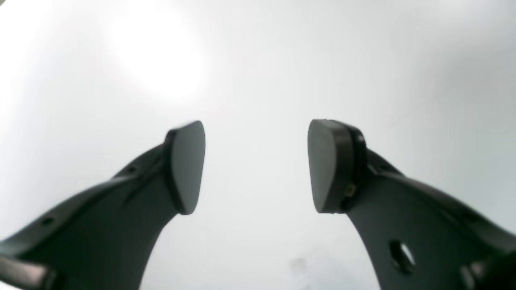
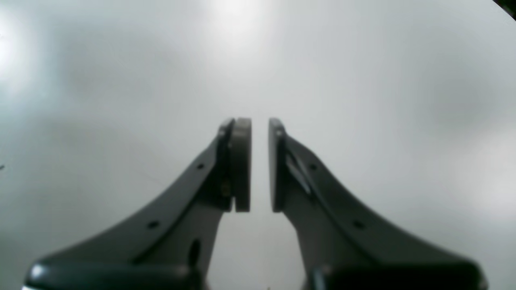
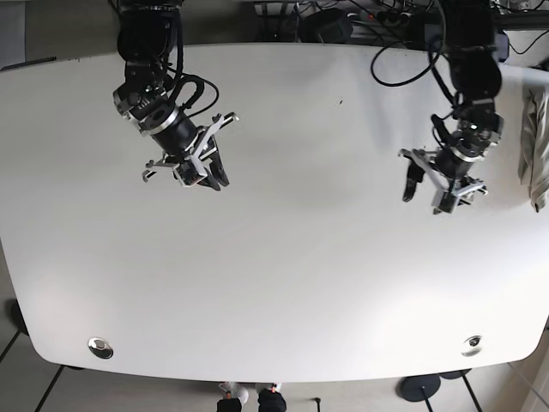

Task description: Fold the T-shirt properly

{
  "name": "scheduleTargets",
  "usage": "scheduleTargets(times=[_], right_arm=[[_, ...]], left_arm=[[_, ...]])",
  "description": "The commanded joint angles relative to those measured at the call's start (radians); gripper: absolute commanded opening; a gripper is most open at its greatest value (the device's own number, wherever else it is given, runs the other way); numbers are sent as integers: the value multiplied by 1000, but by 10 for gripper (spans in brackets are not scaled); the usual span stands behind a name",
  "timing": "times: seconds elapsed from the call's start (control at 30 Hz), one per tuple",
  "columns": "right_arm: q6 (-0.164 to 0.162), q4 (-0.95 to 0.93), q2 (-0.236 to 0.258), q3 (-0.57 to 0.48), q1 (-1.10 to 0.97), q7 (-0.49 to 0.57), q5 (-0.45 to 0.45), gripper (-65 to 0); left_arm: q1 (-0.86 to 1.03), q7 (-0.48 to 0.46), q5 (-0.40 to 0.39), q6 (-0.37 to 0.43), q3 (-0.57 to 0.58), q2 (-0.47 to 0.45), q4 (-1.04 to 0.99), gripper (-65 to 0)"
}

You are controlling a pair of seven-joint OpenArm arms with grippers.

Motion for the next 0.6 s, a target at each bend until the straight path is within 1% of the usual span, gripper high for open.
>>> scheduleTargets(times=[0.03, 0.1, 0.17, 0.23, 0.27, 0.3, 0.33, 0.43, 0.47, 0.53, 0.57, 0.6], right_arm=[[-8, -29, 7, 52, 12, 79, 12, -585], [-8, -77, 7, 117, 11, 154, 12, -585], [-8, -109, 8, 172, -4, 221, 12, -585], [-8, -123, 13, 218, -37, 284, 13, -585], [-8, -134, 14, 232, -50, 309, 13, -585], [-8, -141, 16, 256, -73, 338, 13, -585], [-6, -141, 24, 270, -96, 353, 13, -585], [-6, -138, 28, 280, -182, 398, 13, -585], [-6, -137, 28, 284, -225, 416, 25, -585], [-6, -137, 28, 286, -278, 425, 96, -585], [-6, -135, 34, 286, -327, 427, 151, -585], [-6, -121, 54, 286, -362, 427, 184, -585]], left_arm=[[-30, -30, 74, 10, -8, 89, 47, -282], [-21, -56, 137, 11, -8, 175, 67, -283], [22, -135, 169, 11, -5, 236, 72, -283], [66, -213, 200, 28, 30, 276, 72, -283], [92, -245, 213, 66, 48, 288, 72, -283], [135, -293, 224, 140, 85, 302, 73, -282], [168, -319, 224, 194, 113, 304, 83, -281], [292, -397, 223, 361, 202, 304, 133, -281], [356, -415, 223, 389, 239, 304, 176, -281], [444, -420, 223, 389, 282, 304, 225, -281], [508, -420, 224, 389, 297, 301, 268, -281], [553, -420, 223, 389, 299, 301, 294, -281]])
